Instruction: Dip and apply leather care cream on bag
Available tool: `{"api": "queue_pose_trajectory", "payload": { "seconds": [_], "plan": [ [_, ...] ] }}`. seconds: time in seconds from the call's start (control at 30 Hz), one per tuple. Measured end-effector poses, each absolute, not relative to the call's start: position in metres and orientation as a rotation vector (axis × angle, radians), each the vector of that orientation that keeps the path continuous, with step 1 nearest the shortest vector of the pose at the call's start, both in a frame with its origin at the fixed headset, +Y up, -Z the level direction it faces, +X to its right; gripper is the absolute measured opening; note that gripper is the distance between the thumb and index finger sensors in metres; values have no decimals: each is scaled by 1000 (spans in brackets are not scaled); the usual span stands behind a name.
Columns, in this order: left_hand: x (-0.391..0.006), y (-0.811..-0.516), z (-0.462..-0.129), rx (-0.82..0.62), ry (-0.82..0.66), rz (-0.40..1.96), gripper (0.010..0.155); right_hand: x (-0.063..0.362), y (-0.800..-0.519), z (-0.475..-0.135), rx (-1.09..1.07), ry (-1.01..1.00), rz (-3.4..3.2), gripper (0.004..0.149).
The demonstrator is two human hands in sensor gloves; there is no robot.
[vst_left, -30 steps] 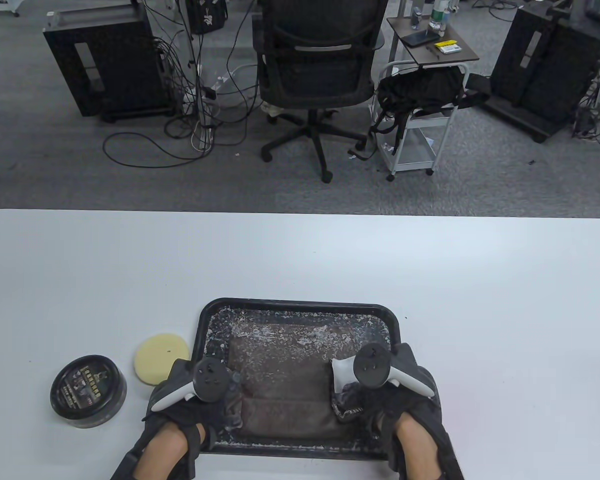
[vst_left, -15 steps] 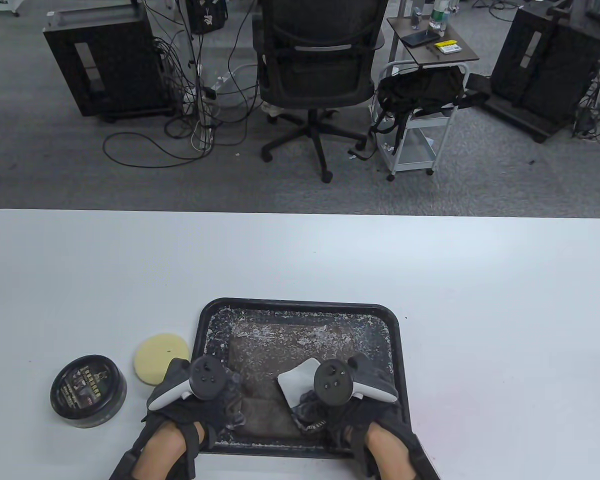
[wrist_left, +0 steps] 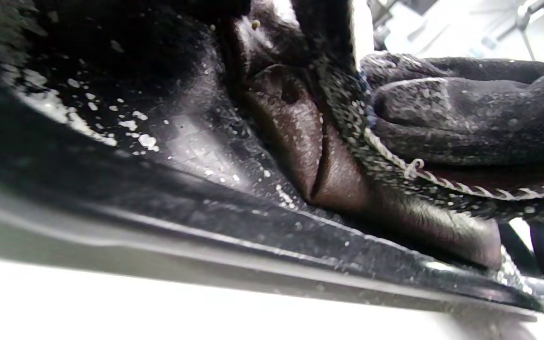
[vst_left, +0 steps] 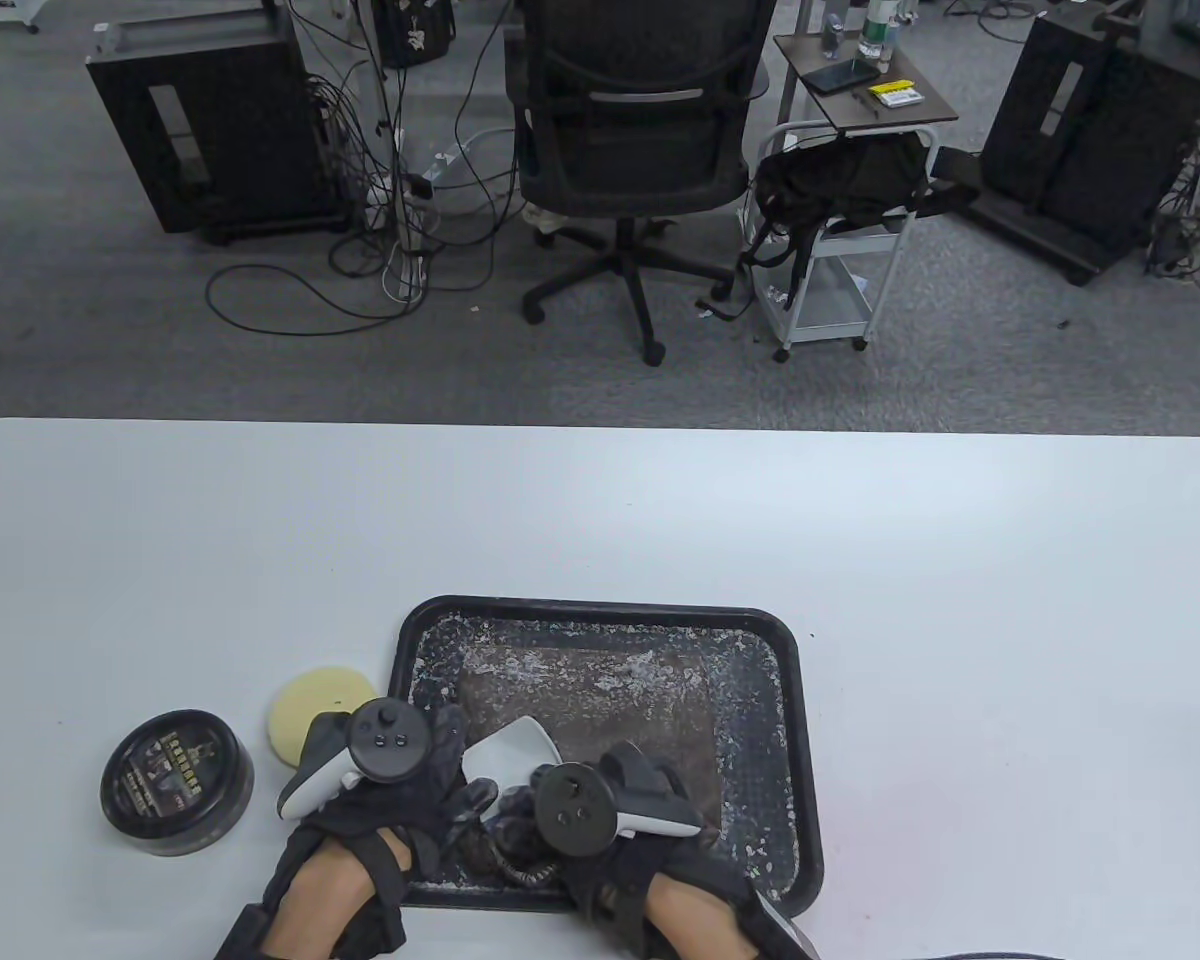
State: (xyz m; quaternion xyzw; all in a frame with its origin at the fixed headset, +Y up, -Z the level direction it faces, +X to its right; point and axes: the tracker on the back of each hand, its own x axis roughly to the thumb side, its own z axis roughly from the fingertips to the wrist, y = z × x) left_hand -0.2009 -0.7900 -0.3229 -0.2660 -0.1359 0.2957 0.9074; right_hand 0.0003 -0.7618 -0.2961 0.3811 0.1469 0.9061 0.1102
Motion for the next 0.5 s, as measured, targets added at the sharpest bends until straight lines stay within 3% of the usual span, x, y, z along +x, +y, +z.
{"api": "queue_pose_trajectory", "payload": {
  "seconds": [0.33, 0.5],
  "plan": [
    [-201, -789, -324, -545, -253, 621, 99, -33, -766, -282, 1246, 354, 2664, 53],
    [-200, -788, -323, -541, -237, 570, 99, -28, -759, -286, 1222, 538, 2671, 53]
  ]
}}
